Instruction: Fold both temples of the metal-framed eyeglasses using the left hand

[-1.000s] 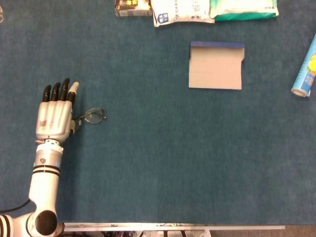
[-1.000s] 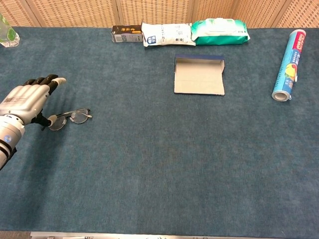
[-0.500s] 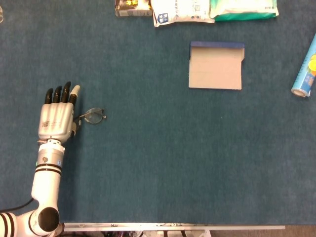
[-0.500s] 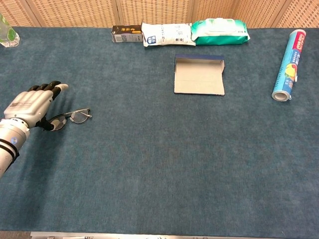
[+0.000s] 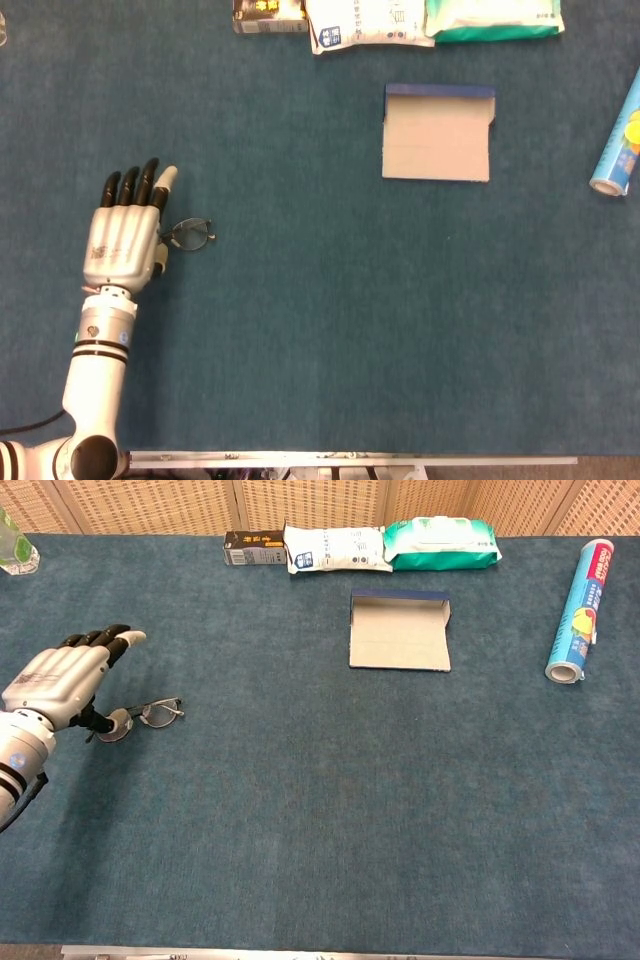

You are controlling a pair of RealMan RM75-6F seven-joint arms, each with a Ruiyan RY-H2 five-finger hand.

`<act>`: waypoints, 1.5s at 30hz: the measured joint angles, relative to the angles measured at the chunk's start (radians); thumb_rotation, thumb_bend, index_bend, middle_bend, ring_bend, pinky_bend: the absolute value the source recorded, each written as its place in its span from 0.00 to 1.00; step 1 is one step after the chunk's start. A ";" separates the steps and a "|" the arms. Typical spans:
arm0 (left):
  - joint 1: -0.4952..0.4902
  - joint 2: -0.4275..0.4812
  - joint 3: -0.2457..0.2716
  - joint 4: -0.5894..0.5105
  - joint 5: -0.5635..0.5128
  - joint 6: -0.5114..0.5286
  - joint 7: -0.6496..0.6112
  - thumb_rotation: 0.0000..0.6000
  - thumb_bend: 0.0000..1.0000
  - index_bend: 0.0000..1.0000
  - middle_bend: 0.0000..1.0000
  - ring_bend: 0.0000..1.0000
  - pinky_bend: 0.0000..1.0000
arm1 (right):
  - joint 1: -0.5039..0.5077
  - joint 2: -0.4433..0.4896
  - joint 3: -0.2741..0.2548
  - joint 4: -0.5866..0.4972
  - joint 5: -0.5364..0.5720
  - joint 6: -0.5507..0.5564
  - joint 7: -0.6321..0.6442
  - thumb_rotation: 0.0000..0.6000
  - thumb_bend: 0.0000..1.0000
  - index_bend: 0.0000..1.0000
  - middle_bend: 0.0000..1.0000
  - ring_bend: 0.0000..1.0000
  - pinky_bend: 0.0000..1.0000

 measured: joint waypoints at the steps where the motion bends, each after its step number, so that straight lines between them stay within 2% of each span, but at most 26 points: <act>1: 0.000 0.001 -0.002 0.005 -0.001 0.001 0.000 1.00 0.34 0.00 0.00 0.00 0.02 | 0.000 0.000 0.000 0.000 0.000 0.000 0.000 1.00 0.16 0.61 0.55 0.47 0.52; 11: 0.000 -0.001 -0.023 0.086 -0.054 -0.022 -0.006 1.00 0.34 0.00 0.00 0.00 0.02 | 0.003 -0.002 0.002 0.005 0.009 -0.009 0.000 1.00 0.16 0.61 0.55 0.47 0.52; 32: 0.007 -0.033 -0.017 0.163 -0.081 -0.066 -0.037 1.00 0.34 0.00 0.00 0.00 0.02 | -0.001 0.002 0.005 0.002 0.009 0.001 0.007 1.00 0.16 0.61 0.55 0.47 0.52; 39: 0.017 0.004 -0.017 0.096 -0.030 -0.018 -0.041 1.00 0.34 0.00 0.00 0.00 0.02 | -0.002 0.003 0.004 0.002 0.007 0.003 0.007 1.00 0.16 0.61 0.55 0.47 0.52; 45: 0.039 0.134 -0.004 -0.048 0.042 0.034 -0.041 1.00 0.34 0.01 0.00 0.00 0.02 | -0.002 -0.001 0.002 0.002 0.003 0.003 -0.006 1.00 0.16 0.61 0.55 0.47 0.52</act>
